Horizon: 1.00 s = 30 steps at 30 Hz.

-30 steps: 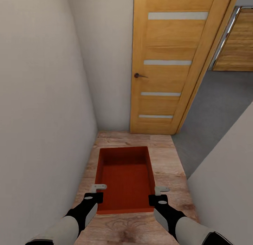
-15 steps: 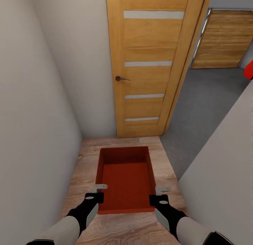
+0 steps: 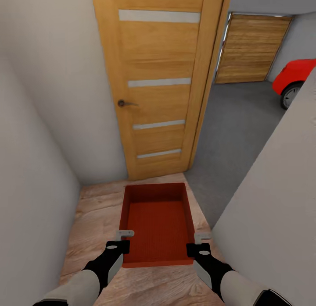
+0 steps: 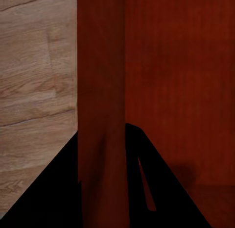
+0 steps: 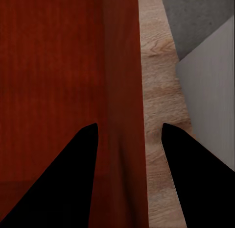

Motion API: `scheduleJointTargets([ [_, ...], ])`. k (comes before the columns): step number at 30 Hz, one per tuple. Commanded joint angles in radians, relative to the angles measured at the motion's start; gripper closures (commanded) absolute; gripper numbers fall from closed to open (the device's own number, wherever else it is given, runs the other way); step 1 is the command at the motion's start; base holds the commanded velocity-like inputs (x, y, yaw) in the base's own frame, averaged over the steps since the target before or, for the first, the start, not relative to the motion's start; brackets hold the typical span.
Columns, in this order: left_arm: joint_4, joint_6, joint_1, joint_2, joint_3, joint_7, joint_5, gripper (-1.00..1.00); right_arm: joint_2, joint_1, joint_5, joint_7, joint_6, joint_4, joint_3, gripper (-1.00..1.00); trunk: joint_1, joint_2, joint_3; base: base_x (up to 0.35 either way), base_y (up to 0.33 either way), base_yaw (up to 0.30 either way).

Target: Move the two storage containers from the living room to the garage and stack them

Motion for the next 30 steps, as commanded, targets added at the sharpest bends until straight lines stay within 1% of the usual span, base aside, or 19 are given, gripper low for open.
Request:
scheduleJointTargets([
  [1,-0.002,0.006,0.0,0.097,0.028,-0.073,0.05,1.0,-0.019,-0.001,0.004,-0.002,-0.028,-0.006,-0.034,1.0,0.001,-0.002,-0.002,0.324,0.0,-0.208],
  [12,-0.002,0.008,0.0,0.099,0.028,-0.073,0.05,1.0,-0.02,-0.001,0.004,-0.002,-0.028,-0.006,-0.034,1.0,0.001,-0.002,-0.002,0.324,0.001,-0.027],
  [20,-0.002,0.007,-0.001,0.099,0.027,-0.073,0.049,1.0,-0.02,-0.001,0.004,-0.002,-0.028,-0.006,-0.034,1.0,0.001,-0.002,-0.002,0.324,0.08,0.0],
  [26,-0.003,0.006,-0.001,0.098,0.027,-0.072,0.047,1.0,-0.021,-0.001,0.004,-0.002,-0.028,-0.006,-0.034,1.0,0.001,-0.002,-0.002,0.084,0.018,0.0],
  [30,-0.003,0.008,-0.001,0.098,0.027,-0.073,0.048,1.0,-0.021,-0.001,0.004,-0.002,-0.028,-0.006,-0.034,1.0,0.001,-0.002,-0.002,0.024,0.199,0.0],
])
